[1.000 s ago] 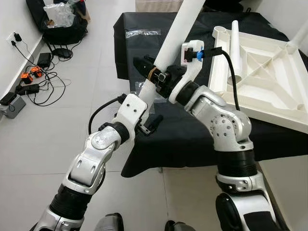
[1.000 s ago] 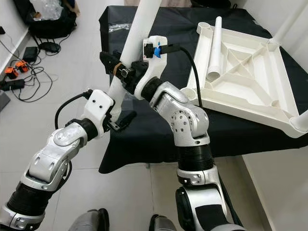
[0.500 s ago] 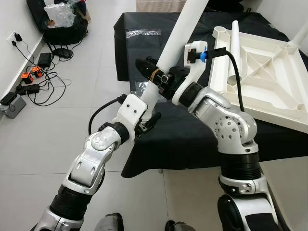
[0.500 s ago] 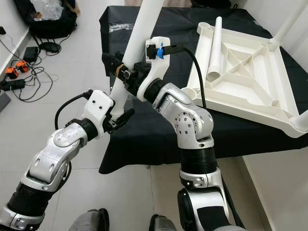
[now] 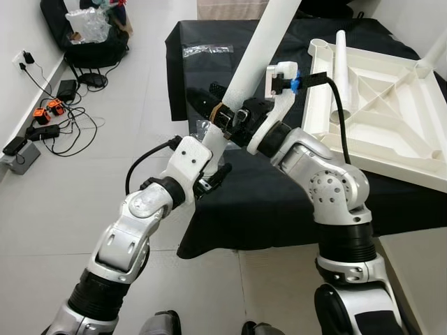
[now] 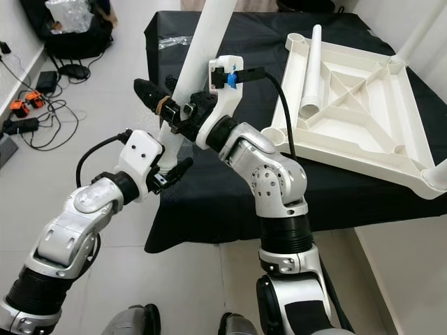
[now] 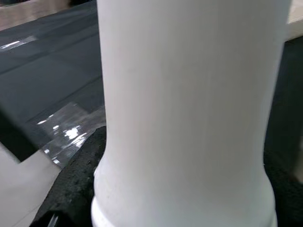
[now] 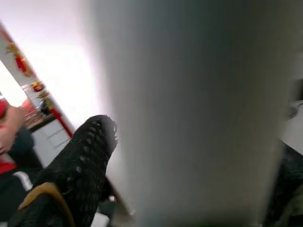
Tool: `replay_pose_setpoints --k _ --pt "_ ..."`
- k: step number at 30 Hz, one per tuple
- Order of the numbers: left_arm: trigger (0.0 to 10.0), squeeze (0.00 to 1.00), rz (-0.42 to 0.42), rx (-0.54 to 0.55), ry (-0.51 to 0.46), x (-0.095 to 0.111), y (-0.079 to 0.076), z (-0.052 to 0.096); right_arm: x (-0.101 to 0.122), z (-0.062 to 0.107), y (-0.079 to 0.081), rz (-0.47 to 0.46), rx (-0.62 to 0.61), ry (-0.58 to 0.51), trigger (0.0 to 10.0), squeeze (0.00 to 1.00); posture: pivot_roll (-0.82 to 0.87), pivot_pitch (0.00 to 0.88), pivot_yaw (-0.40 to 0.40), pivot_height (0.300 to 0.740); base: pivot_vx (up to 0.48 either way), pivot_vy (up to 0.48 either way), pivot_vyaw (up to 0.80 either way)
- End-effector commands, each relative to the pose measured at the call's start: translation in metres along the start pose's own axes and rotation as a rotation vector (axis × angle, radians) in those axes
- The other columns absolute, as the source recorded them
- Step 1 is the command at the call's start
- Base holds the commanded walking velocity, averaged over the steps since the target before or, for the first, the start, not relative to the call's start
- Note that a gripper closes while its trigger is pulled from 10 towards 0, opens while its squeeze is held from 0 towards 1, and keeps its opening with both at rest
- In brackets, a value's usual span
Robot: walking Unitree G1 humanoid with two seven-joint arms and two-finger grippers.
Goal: Building children table
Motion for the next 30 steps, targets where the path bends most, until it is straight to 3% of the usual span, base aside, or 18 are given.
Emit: replay_pose_setpoints --k 1,3,8,12,16,19,23,27,30 --pt "10.0 0.00 0.014 -0.063 -0.007 0.003 -0.007 0.006 0.001 0.003 0.004 -0.024 0.057 -0.003 10.0 0.00 0.05 0.132 -0.028 0.740 0.000 0.000 0.00" --pt "10.0 0.00 0.059 -0.136 0.025 0.000 -0.008 0.019 0.002 0.011 0.002 -0.015 0.131 0.010 10.0 0.00 0.06 0.136 -0.027 0.740 0.000 0.000 0.00" --pt "10.0 0.00 0.089 -0.192 0.053 -0.005 -0.011 0.030 0.002 0.015 -0.001 -0.033 0.175 0.018 10.0 0.00 0.07 0.136 -0.023 0.740 0.000 0.000 0.00" --pt "10.0 0.00 0.160 -0.255 0.115 -0.014 -0.018 0.045 0.007 0.018 0.000 -0.062 0.234 0.006 10.0 0.00 0.07 0.136 -0.023 0.740 0.000 0.000 0.00" --pt "10.0 0.00 0.191 -0.273 0.122 -0.014 -0.021 0.051 0.009 0.020 0.006 -0.084 0.285 0.001 10.0 0.00 0.07 0.141 -0.019 0.740 0.000 0.000 0.00" --pt "10.0 0.00 0.307 -0.310 0.076 -0.002 -0.029 0.051 0.007 0.031 0.024 -0.117 0.417 0.006 10.0 0.00 0.07 0.145 -0.019 0.740 0.000 0.000 0.00" --pt "10.0 0.00 0.340 -0.333 0.063 0.002 -0.033 0.051 0.006 0.034 0.029 -0.127 0.461 0.010 10.0 0.00 0.07 0.145 -0.019 0.740 0.000 0.000 0.00" --pt "10.0 0.00 0.484 -0.465 0.035 0.013 -0.051 0.053 -0.002 0.033 0.042 -0.173 0.528 0.022 10.0 0.00 0.06 0.145 -0.015 0.740 0.000 0.000 0.00" --pt "10.0 0.00 0.523 -0.524 0.064 0.010 -0.058 0.059 -0.006 0.028 0.044 -0.181 0.535 0.030 10.0 0.00 0.07 0.145 -0.013 0.740 0.000 0.000 0.00"
Point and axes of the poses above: a point about 5 cm out from each wrist's last joint towards the gripper, its own z axis pointing back from the gripper into the wrist, its own x axis along the axis of the wrist's last joint, y = z × x, the point moved 6 cm from there along -z, pointing out of the wrist towards the gripper, and after that the axes turned 3 degrees about z, right-handed, at the moved point
